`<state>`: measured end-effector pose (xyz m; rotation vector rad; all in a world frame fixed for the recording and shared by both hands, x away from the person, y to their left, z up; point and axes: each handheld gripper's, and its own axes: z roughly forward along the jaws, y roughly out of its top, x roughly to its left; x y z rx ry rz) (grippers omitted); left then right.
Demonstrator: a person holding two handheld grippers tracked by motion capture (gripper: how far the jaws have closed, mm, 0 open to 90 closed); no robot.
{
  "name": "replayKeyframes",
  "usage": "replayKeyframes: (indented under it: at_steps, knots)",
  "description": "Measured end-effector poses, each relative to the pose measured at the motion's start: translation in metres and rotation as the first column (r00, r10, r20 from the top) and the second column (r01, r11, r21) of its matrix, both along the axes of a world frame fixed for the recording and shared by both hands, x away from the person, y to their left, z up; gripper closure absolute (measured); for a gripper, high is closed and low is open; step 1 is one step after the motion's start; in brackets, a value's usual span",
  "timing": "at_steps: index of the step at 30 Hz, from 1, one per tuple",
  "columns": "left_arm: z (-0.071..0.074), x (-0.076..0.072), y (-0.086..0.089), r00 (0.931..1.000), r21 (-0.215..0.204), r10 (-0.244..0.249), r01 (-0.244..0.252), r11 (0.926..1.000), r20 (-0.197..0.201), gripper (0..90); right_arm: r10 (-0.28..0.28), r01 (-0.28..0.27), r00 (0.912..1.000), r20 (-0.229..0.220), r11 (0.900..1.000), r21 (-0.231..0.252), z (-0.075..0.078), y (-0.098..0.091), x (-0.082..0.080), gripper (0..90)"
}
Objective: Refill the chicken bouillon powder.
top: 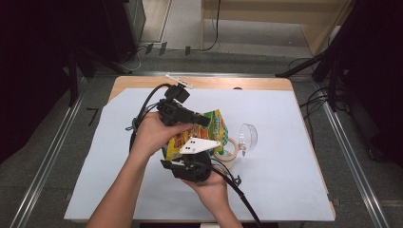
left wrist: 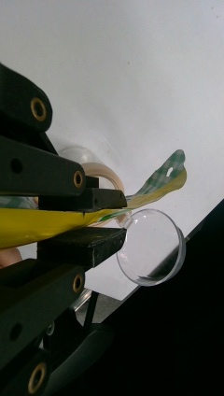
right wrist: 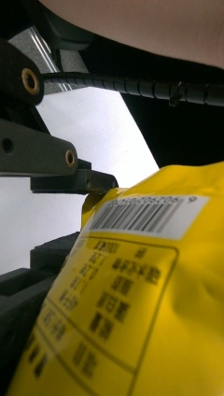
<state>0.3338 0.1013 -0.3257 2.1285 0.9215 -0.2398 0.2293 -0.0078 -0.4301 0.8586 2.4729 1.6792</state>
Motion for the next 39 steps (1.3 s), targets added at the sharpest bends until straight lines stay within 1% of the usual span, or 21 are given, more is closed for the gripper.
replayKeyframes:
  at_steps: [4,7,9,12,17,18,20,23,27,35,39]
  knots:
    - [0.001,-0.002,0.001,0.9999,0.001,0.006,-0.006,1.0000,0.013,80.4,-0.015,0.015,0.9999,-0.006,0.9998,0.009,-0.001,0.002,-0.001,70.3]
    - [0.003,-0.005,-0.002,0.9992,0.012,0.007,-0.008,0.9999,0.039,80.4,-0.020,0.020,0.9998,-0.004,0.9997,0.014,-0.001,0.002,-0.001,69.3]
    - [0.003,-0.007,-0.006,0.9984,0.022,0.009,-0.010,0.9997,0.055,80.4,-0.034,0.035,0.9993,-0.016,0.9991,0.023,-0.002,0.001,-0.001,67.7]
    - [0.004,-0.009,-0.010,0.9980,0.030,-0.002,0.001,0.9996,0.063,80.4,-0.044,0.045,0.9988,-0.022,0.9982,0.041,-0.004,-0.002,-0.001,68.3]
    - [0.005,-0.012,-0.013,0.9976,0.028,0.003,-0.005,0.9996,0.069,80.5,-0.050,0.051,0.9986,-0.014,0.9977,0.044,-0.005,-0.003,-0.002,68.5]
    - [0.006,-0.013,-0.013,0.9973,0.037,0.001,-0.004,0.9993,0.073,80.4,-0.051,0.051,0.9986,-0.016,0.9976,0.046,-0.005,-0.003,-0.002,68.5]
    - [0.006,-0.014,-0.013,0.9970,0.038,0.003,-0.006,0.9993,0.077,80.4,-0.050,0.050,0.9986,-0.017,0.9976,0.048,-0.004,-0.003,-0.002,68.5]
    - [0.006,-0.013,-0.013,0.9974,0.040,-0.001,-0.002,0.9992,0.072,80.4,-0.047,0.047,0.9988,-0.016,0.9977,0.048,-0.004,-0.004,-0.003,68.6]
    - [0.003,-0.010,-0.010,0.9986,0.019,-0.001,0.000,0.9998,0.053,80.4,-0.046,0.046,0.9989,-0.008,0.9984,0.033,-0.005,-0.003,-0.003,68.7]
    - [0.002,-0.009,-0.009,0.9988,0.023,0.002,-0.003,0.9997,0.049,80.4,-0.041,0.041,0.9992,-0.005,0.9988,0.028,-0.004,-0.004,-0.003,68.9]
    - [0.002,-0.008,-0.008,0.9990,0.017,0.001,-0.002,0.9998,0.045,80.5,-0.038,0.038,0.9993,-0.001,0.9990,0.024,-0.003,-0.003,-0.004,68.9]
